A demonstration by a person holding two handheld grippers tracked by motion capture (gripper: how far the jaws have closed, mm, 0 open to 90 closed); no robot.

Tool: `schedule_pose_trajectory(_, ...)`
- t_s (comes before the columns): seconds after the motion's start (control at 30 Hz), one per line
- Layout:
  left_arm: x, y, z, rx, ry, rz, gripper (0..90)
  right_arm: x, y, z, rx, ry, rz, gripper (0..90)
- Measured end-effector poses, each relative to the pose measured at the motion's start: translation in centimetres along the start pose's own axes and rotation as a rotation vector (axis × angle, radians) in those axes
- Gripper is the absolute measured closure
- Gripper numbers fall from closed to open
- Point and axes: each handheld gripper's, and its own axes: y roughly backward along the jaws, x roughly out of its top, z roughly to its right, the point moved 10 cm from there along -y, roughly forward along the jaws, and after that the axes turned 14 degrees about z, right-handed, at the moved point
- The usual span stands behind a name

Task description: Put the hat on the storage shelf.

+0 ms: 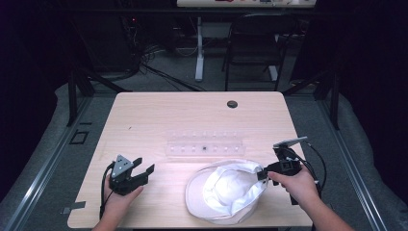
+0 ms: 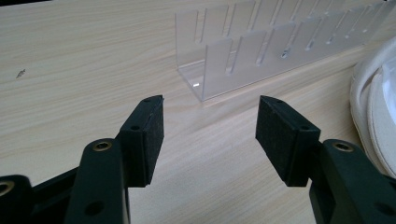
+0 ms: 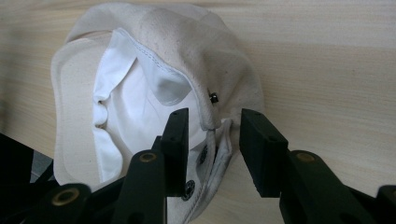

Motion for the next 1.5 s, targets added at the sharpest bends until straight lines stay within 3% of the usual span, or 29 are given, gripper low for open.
schedule_pose_trajectory(0.13,0.0,0.0,0.0,-0.002,-0.002,-0.001,42.4,-0.1,0.0,0.0,-0.003,0.024,-0.037,63.4)
schedule_pose_trajectory(0.3,0.0,0.0,0.1,-0.003,-0.002,0.001,42.5,0.0,-0.4,-0.2,-0.022,0.018,-0.033,71.8)
schedule_pose_trajectory(0.4,0.0,0.0,0.0,-0.002,0.001,0.0,42.5,-0.2,-0.2,-0.1,-0.022,0.033,-0.075,76.3)
schedule_pose_trajectory(0.43,0.0,0.0,0.0,-0.002,-0.002,0.0,42.4,-0.1,-0.3,-0.3,-0.024,0.022,-0.063,77.1)
schedule_pose_trajectory(0.7,0.0,0.0,0.0,-0.002,-0.001,-0.001,42.5,0.0,0.4,-0.9,0.019,0.033,-0.113,79.9)
schedule_pose_trajectory(0.83,0.0,0.0,0.0,-0.002,-0.001,0.0,42.5,0.4,1.0,-2.0,0.048,0.01,-0.096,80.3)
schedule_pose_trajectory(1.17,-0.1,0.0,0.0,-0.002,0.001,-0.005,42.5,1.1,2.8,-3.5,0.077,0.022,-0.11,80.6)
schedule_pose_trajectory(1.33,-0.1,-0.1,0.1,-0.004,0.003,-0.004,42.5,1.3,3.5,-4.6,0.104,0.001,-0.109,80.6)
schedule_pose_trajectory(1.5,-0.1,0.0,0.1,-0.005,0.002,-0.005,42.5,1.6,4.4,-5.9,0.168,-0.004,-0.107,80.8)
